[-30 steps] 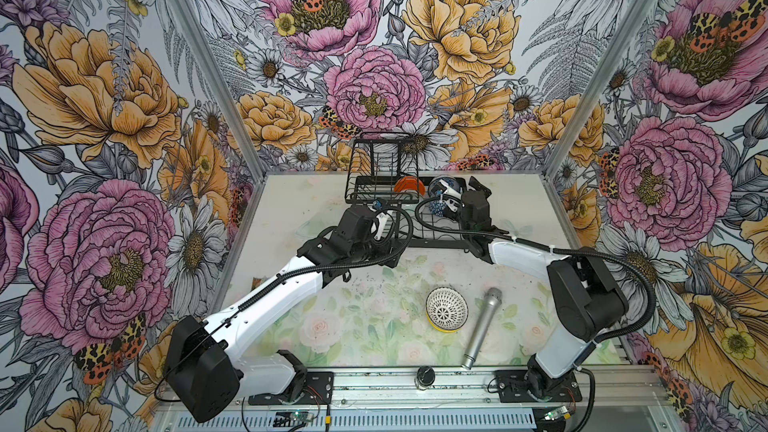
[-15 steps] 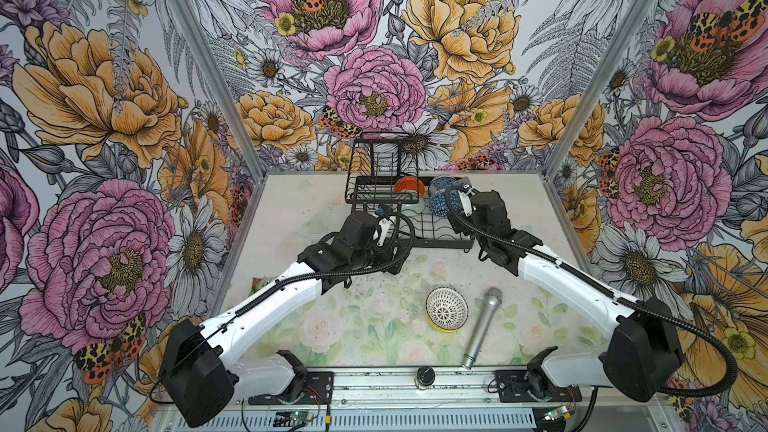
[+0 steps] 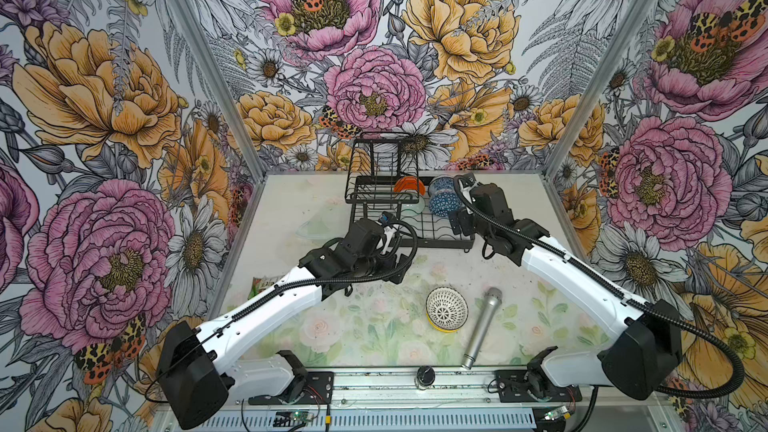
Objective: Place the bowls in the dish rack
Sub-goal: 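Withdraw the right gripper from the rack while the left gripper moves to the yellow-and-white bowl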
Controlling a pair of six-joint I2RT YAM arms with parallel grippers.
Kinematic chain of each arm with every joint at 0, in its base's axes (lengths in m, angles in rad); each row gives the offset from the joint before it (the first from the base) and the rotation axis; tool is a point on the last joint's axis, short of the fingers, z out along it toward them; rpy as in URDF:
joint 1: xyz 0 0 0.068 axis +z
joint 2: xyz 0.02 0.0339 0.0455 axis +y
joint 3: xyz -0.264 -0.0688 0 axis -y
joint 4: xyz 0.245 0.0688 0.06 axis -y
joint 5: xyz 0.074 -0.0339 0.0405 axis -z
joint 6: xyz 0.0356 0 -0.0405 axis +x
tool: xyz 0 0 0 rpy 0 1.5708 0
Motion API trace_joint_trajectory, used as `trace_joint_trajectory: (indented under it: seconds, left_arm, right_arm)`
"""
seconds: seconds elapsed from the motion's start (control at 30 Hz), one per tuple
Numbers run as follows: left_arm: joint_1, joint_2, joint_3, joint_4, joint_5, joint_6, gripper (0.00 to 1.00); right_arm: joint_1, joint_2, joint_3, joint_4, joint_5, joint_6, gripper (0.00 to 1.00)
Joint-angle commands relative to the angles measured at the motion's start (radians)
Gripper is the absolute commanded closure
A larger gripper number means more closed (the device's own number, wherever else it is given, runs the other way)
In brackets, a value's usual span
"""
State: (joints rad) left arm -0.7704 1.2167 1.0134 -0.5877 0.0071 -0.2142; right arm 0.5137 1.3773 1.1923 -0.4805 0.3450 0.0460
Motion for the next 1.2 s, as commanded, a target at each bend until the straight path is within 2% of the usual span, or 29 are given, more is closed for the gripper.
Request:
trace_joint_trajectory:
  seconds: [0.0, 0.27, 0.57, 0.73, 1.17]
  left_arm:
    - [-0.009, -0.022, -0.007, -0.037, -0.027, -0.022, 0.01]
    - [-0.015, -0.041, -0.064, -0.034, -0.028, -0.05, 0.01]
    - [-0.051, -0.058, -0.102, -0.022, 0.02, -0.105, 0.01]
    - [-0.105, 0.024, -0.078, -0.011, 0.022, -0.112, 0.01]
    - [-0.277, 0.266, 0.076, -0.015, -0.089, -0.21, 0.06]
  right_arm:
    - [-0.004, 0.02, 0.061, -0.083, -0.073, 0.045, 0.01]
    - [-0.019, 0.004, 0.058, -0.158, -0.197, 0.063, 0.01]
    - [-0.047, 0.033, 0.081, -0.179, -0.223, 0.059, 0.0]
    - [-0.052, 0.037, 0.071, -0.179, -0.203, 0.057, 0.0]
    - [-0.074, 0.058, 0.075, -0.175, -0.178, 0.042, 0.01]
